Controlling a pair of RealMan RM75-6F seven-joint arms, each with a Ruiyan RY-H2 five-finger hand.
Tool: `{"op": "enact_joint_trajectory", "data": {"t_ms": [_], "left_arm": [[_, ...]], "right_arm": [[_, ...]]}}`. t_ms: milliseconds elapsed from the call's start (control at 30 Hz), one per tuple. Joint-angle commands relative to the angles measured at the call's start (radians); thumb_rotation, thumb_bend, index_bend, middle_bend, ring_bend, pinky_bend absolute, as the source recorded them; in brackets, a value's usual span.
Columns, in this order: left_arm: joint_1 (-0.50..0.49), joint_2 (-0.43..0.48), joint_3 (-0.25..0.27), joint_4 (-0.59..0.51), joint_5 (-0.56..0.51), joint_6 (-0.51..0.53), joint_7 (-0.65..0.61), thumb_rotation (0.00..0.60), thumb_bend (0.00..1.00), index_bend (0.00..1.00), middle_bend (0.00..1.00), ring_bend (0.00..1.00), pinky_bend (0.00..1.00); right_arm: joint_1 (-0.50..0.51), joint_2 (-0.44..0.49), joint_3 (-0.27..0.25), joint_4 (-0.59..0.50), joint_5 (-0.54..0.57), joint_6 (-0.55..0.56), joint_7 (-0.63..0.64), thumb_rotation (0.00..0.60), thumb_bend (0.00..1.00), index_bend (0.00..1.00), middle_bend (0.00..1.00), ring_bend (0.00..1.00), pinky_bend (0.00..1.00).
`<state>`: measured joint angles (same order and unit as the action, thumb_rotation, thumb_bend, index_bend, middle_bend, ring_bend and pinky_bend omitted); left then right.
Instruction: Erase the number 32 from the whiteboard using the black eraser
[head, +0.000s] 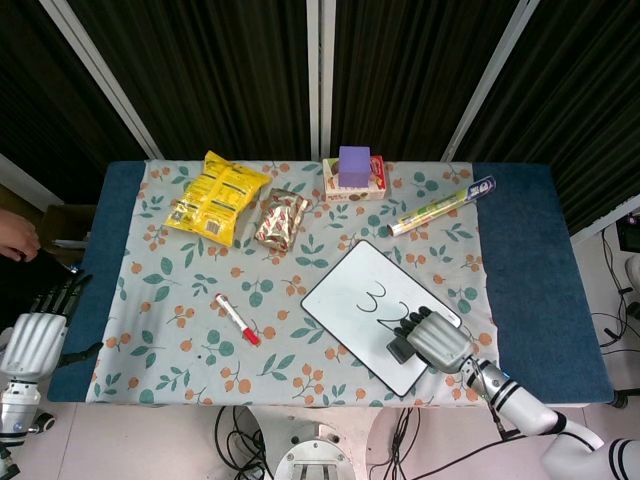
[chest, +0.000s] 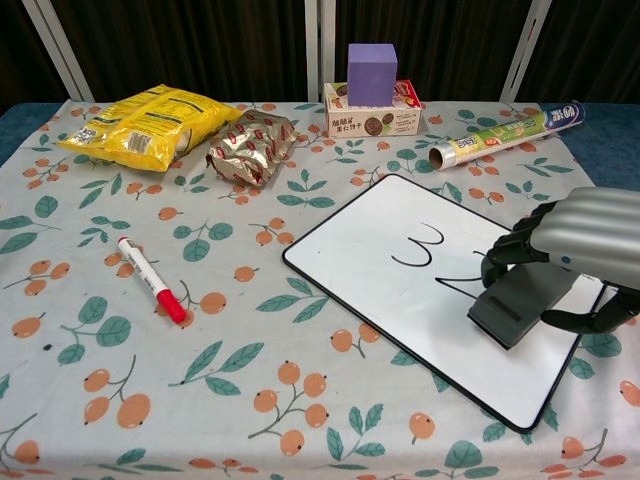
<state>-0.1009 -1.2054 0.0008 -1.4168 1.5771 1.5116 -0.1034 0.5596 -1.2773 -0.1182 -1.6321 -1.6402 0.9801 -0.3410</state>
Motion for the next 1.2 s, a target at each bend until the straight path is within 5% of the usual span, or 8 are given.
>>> {"op": "enact_joint_trajectory", "data": {"t_ms": [33, 567, 1200], "left_arm": [[-0.002, -0.003, 0.000, 0.004, 0.002, -0.002, -0.004, 0.600, 0.00, 0.03, 0.05, 0.07, 0.15], [-0.005, -0.012, -0.003, 0.008, 0.006, 0.000, -0.012, 0.600, 0.00, 0.03, 0.05, 0.07, 0.15], [-0.011, -0.008, -0.011, 0.013, 0.004, 0.004, -0.018, 0.600, 0.00, 0.03, 0.05, 0.07, 0.15]], "right_arm": [[-0.015, 0.010, -0.014, -0.008, -0.009, 0.013, -0.006, 0.600, 0.37, 0.81, 0.65, 0.55, 0.58], [-0.027, -0.035, -0.009, 0.028, -0.001, -0.008, -0.041, 0.600, 0.37, 0.82, 0.66, 0.56, 0.59], [0.063, -0.180, 0.110, 0.118, 0.123, -0.126, -0.093, 0.600, 0.37, 0.84, 0.67, 0.56, 0.59]]}}
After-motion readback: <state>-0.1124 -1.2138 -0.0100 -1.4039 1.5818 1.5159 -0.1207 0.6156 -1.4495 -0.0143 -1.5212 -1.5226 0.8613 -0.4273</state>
